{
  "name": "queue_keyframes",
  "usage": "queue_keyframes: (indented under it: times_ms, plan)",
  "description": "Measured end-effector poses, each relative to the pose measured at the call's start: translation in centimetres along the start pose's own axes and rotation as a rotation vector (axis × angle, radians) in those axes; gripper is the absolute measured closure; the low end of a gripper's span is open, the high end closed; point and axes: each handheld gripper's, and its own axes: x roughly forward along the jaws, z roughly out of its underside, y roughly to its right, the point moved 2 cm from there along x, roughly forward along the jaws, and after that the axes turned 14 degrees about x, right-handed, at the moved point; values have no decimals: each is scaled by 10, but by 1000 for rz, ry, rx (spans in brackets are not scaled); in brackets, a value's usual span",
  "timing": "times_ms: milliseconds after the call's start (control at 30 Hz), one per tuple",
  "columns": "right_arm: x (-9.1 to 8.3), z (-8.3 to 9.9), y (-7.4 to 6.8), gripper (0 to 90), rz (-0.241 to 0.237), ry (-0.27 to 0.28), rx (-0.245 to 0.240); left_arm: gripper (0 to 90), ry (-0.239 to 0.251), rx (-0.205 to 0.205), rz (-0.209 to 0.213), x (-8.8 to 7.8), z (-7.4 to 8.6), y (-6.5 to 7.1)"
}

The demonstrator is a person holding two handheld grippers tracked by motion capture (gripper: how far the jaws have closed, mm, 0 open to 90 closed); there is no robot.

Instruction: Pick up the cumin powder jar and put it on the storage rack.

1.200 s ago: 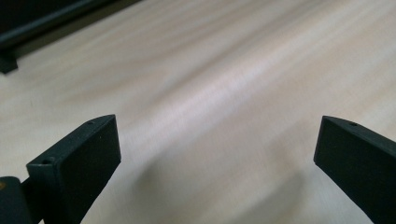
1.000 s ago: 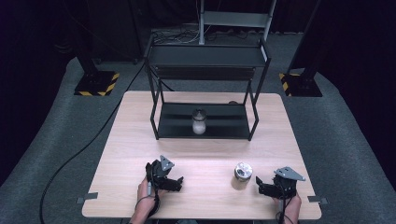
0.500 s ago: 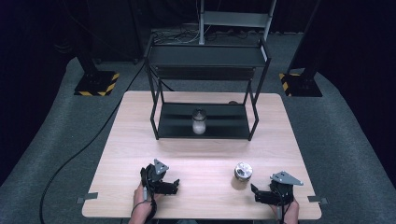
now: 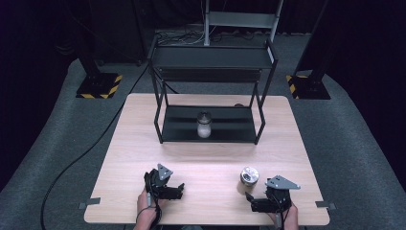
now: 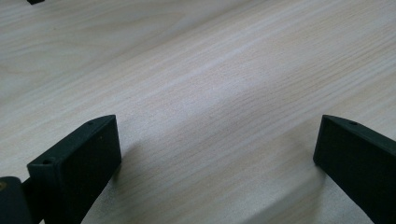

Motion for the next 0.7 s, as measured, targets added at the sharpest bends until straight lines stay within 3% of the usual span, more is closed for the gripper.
queue_keyframes:
  times_ms: [500,700]
  plan:
    - [31,-13,-13,2,-10,11,-64,2,3,14,1,1,-1,0]
    - [34,-11,-10,82,-17,23,-70,2,4,17,-3,1,-1,1]
